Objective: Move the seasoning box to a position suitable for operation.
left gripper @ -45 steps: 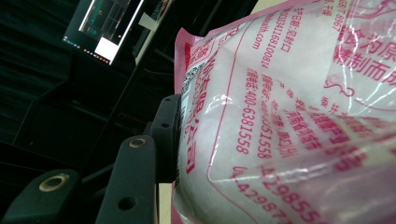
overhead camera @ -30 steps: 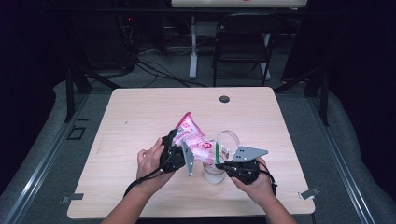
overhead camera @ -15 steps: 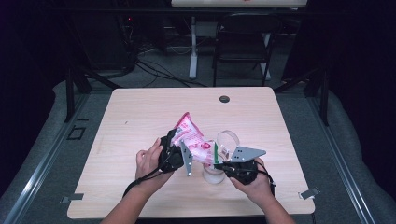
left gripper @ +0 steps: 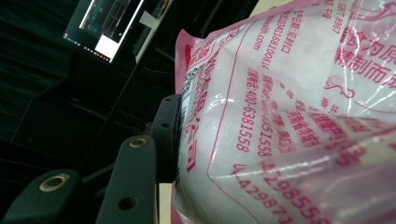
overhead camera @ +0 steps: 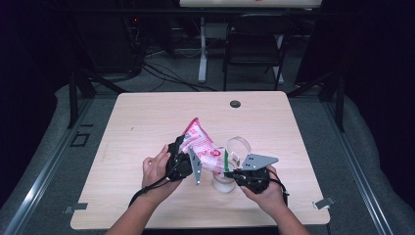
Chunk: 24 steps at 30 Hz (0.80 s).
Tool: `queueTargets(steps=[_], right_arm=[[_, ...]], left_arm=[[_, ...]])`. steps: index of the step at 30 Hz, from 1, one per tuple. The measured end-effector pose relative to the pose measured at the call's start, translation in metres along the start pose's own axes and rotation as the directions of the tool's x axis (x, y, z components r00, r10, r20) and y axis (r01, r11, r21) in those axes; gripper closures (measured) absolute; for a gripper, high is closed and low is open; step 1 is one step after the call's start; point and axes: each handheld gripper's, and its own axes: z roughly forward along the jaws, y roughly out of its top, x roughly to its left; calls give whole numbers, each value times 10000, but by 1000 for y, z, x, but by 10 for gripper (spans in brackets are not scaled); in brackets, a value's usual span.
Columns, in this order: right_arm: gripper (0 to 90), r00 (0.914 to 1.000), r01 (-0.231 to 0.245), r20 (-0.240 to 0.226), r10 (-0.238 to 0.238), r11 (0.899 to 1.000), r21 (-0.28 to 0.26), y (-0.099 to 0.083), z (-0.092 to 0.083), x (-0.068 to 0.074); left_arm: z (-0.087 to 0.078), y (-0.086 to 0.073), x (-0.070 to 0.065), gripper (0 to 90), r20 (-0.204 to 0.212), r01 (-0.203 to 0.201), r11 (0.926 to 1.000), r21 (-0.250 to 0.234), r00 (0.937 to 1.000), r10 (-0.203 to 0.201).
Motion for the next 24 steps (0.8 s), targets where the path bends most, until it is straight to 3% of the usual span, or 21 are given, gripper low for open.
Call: queueTargets(steps=[24], right_arm=[[900,9999,36,153,-35,10000,-43,-2,1,2]], left_arm=[[-3,3,1,608,-12,-8,10000,-77,10000,8]])
